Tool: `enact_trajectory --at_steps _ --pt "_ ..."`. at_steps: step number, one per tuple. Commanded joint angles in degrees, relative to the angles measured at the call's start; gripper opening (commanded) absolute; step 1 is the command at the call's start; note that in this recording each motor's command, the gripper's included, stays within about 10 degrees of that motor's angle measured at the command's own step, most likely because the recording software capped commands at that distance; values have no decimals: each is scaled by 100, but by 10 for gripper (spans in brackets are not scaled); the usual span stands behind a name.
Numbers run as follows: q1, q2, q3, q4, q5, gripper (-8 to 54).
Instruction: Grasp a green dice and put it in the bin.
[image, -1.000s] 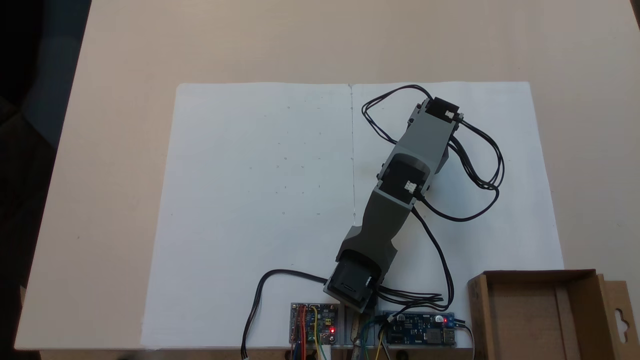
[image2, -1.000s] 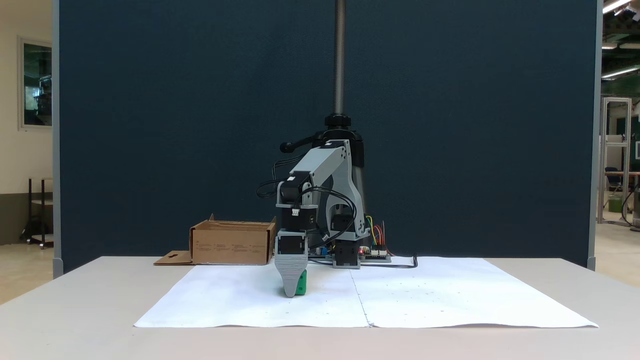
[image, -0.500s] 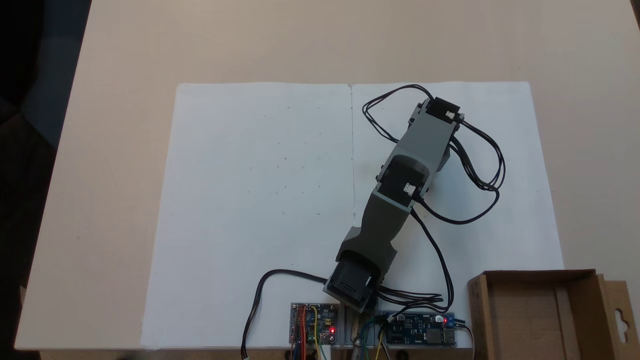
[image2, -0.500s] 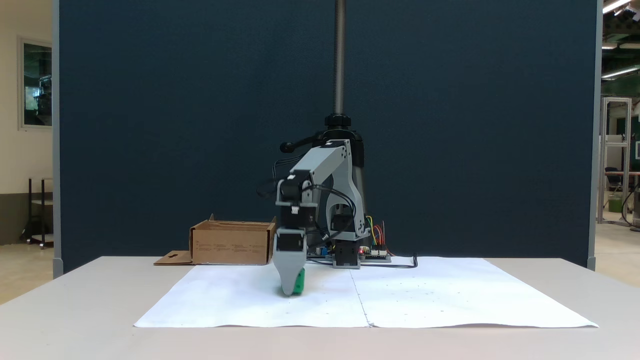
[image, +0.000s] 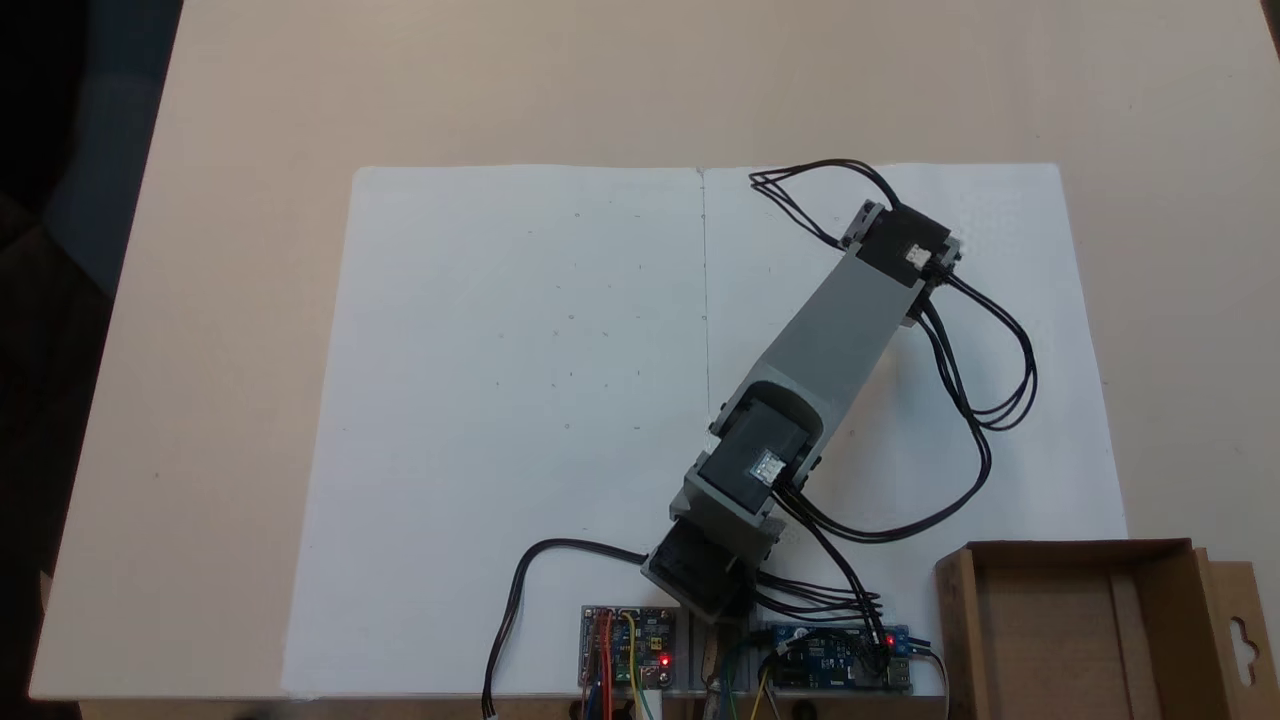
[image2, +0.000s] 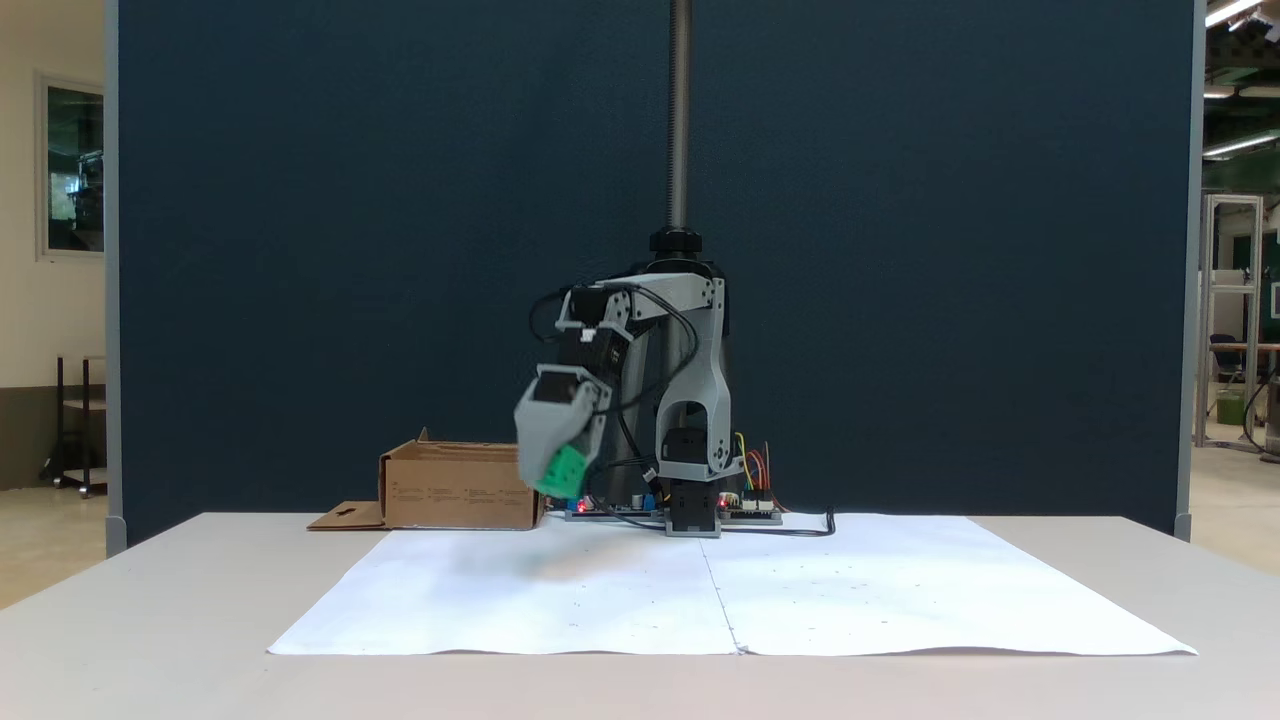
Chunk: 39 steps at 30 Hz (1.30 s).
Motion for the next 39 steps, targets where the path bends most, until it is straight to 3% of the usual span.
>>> enact_trajectory --at_steps 1,10,26,39 --pt "264 448 -281 9 686 121" --pt "1934 545 -809 18 1327 121" --pt "5177 554 -870 44 1327 121" --pt "6117 220 -879 9 835 121"
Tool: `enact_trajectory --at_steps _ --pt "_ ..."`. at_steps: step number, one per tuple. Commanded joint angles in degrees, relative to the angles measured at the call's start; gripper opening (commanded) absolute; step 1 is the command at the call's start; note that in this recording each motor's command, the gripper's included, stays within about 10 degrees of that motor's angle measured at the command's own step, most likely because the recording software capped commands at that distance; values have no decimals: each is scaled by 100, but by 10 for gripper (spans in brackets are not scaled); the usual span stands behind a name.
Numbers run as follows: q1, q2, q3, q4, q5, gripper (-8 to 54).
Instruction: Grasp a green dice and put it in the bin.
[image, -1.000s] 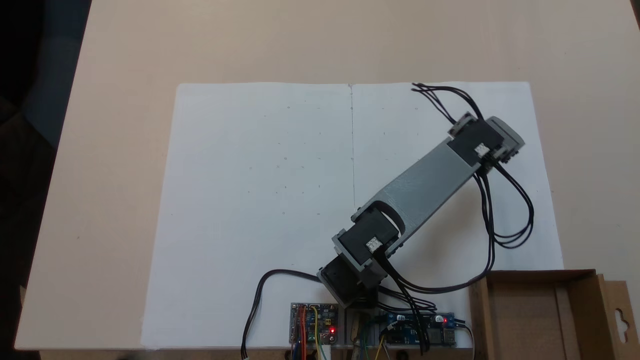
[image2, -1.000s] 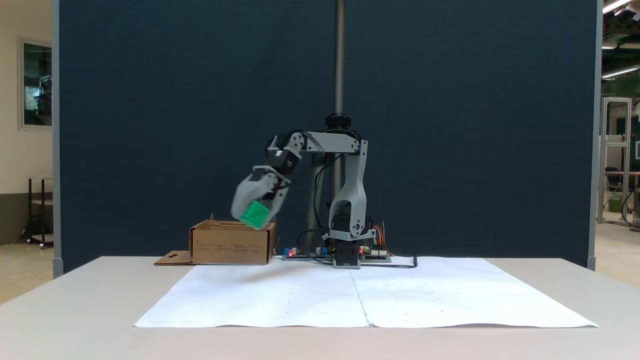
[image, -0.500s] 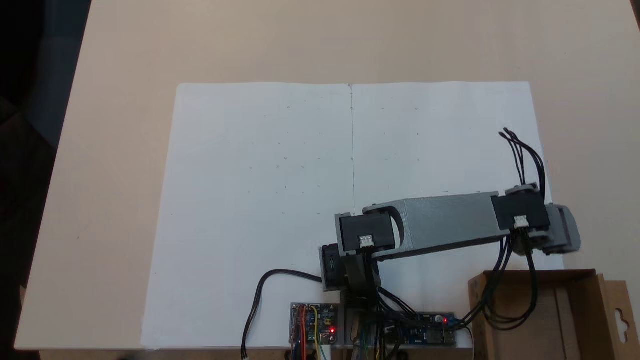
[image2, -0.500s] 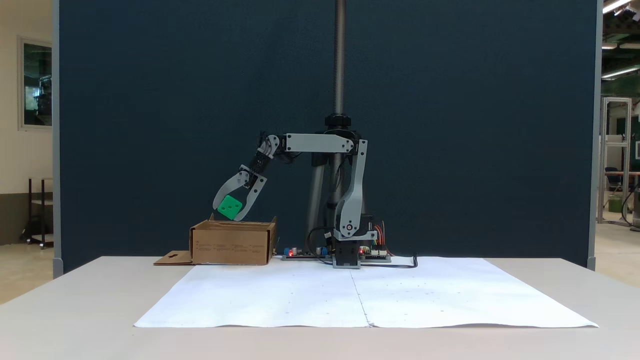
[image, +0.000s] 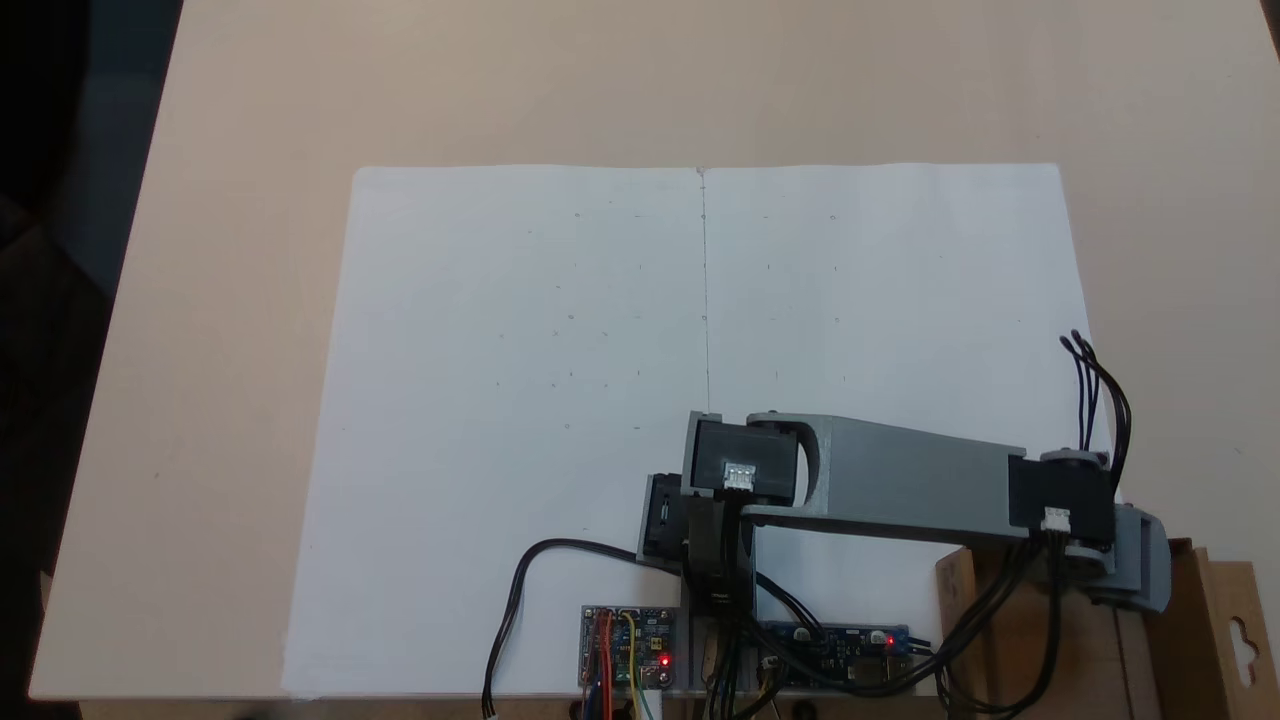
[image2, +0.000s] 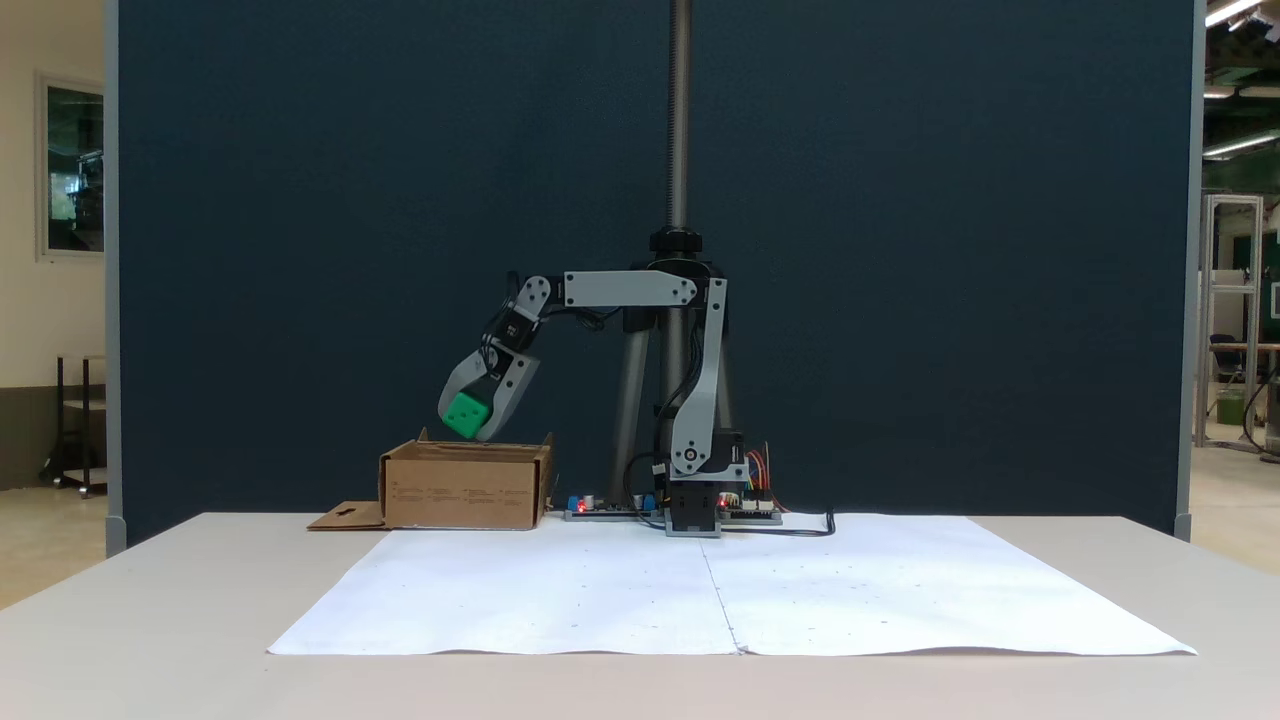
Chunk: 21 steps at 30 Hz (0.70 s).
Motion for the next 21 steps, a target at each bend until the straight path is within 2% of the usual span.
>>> enact_trajectory --at_steps 1,7,18,19,20,21 --pt "105 35 -483 0 -97 121" --pt "527 -404 -642 -9 -255 121" --pt "853 -527 -650 26 -826 121" --pt "853 -536 -642 35 -870 158" --pt "844 -589 -580 35 -870 321" --pt "844 -615 -571 44 -861 329"
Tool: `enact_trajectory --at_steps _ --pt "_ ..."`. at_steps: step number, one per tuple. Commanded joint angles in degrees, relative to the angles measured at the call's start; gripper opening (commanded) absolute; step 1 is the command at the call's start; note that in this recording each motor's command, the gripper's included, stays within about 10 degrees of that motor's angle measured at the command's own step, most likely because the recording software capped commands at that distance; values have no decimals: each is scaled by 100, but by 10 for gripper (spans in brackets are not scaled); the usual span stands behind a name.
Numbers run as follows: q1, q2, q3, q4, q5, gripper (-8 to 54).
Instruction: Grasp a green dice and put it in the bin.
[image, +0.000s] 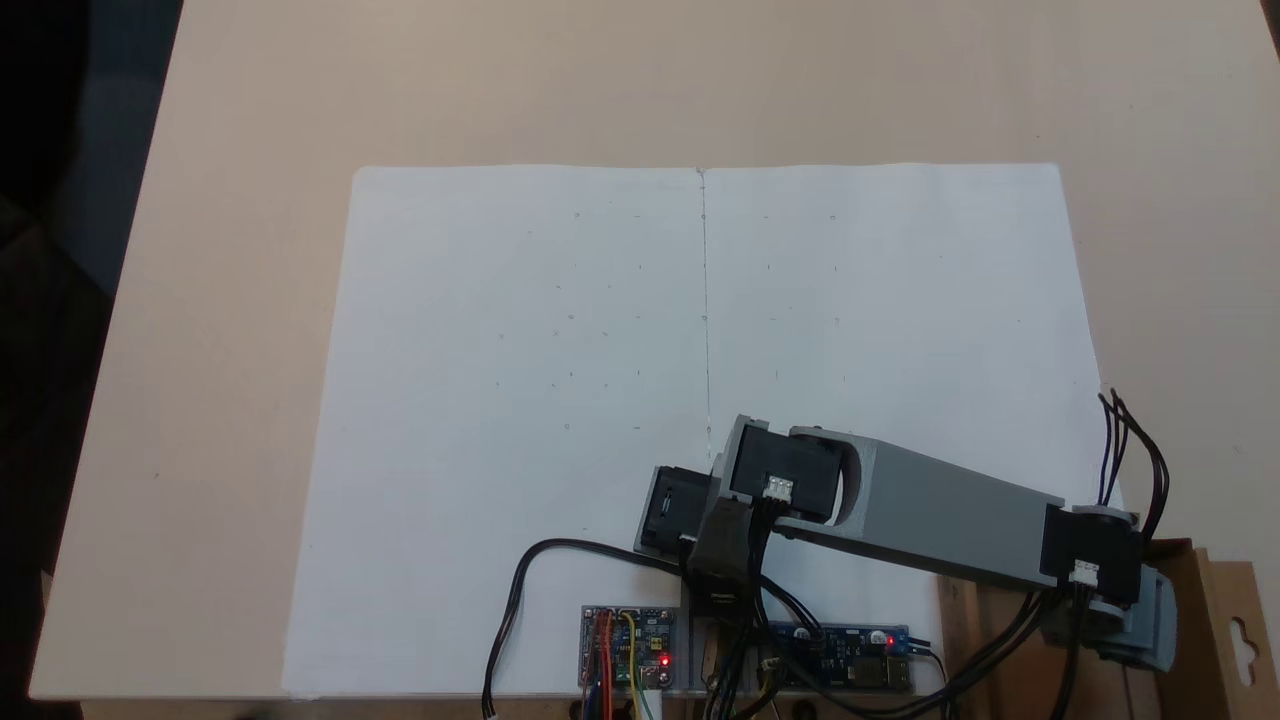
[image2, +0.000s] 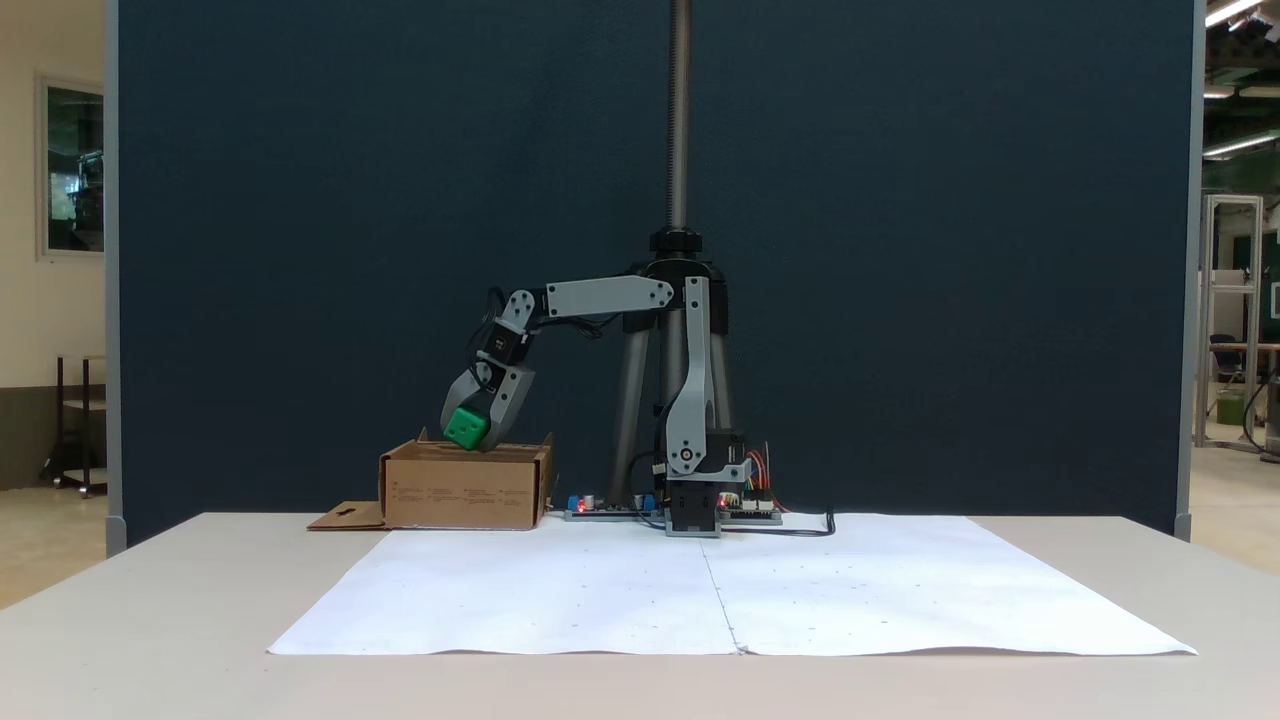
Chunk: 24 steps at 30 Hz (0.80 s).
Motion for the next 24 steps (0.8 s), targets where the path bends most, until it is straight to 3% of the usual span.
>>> enact_trajectory --at_steps 1,3,13,24 --pt "132 53 -229 44 -519 361" --pt "114 44 -211 35 -519 440" --pt "-44 316 -246 -264 -369 439" --pt "-2338 1714 -554 -1589 1151 431"
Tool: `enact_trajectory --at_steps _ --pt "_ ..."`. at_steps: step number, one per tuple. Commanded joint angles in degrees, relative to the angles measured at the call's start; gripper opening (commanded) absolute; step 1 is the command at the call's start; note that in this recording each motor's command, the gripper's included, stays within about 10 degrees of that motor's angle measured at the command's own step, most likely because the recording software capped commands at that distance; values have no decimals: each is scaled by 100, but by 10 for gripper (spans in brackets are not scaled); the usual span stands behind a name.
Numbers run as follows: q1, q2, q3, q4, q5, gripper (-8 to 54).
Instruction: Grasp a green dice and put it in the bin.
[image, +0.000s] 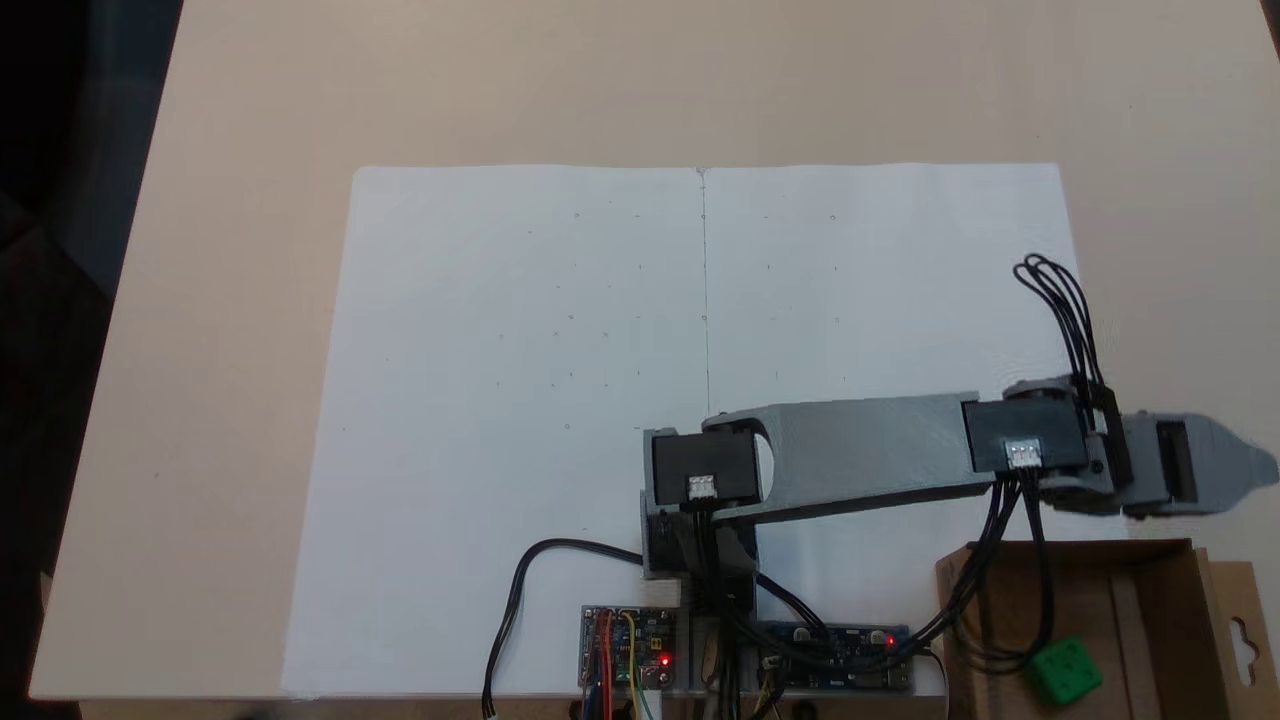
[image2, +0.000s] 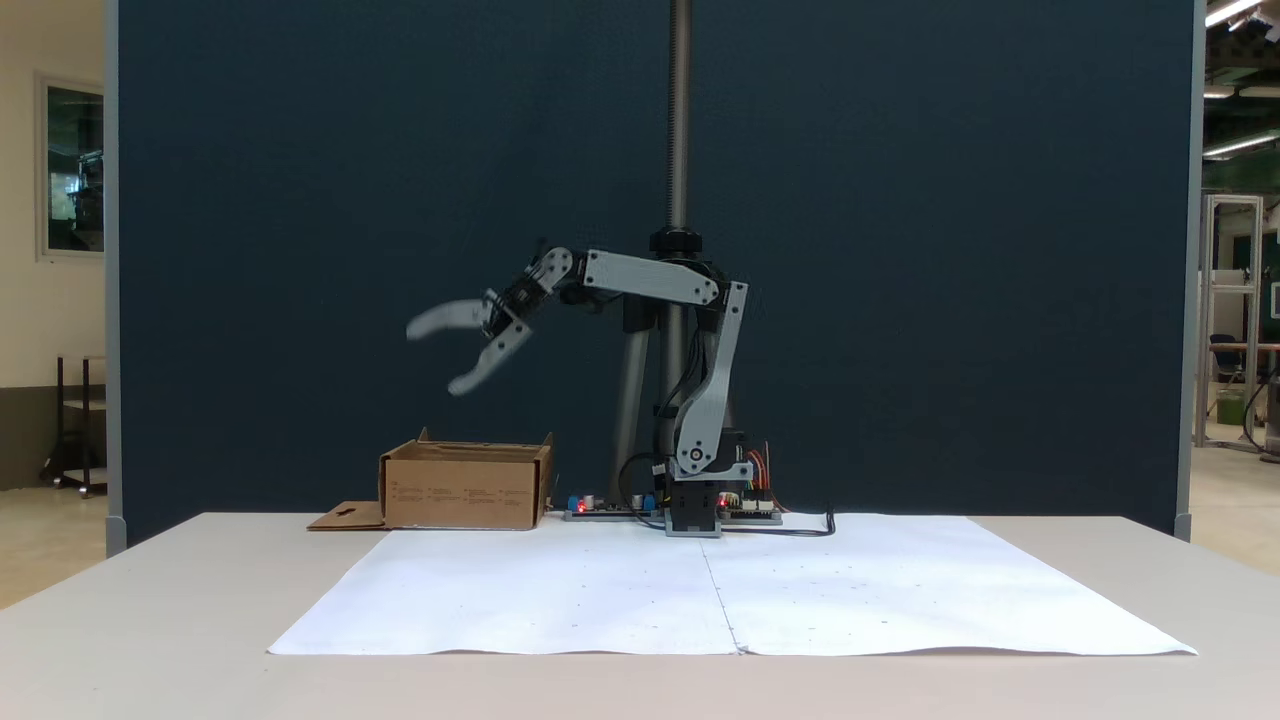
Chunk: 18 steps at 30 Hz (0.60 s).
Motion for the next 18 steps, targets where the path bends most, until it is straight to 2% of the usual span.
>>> enact_trajectory --at_steps 1,18 --pt "-668 290 -413 -947 510 431" --pt "-5484 1310 -272 -1354 492 432"
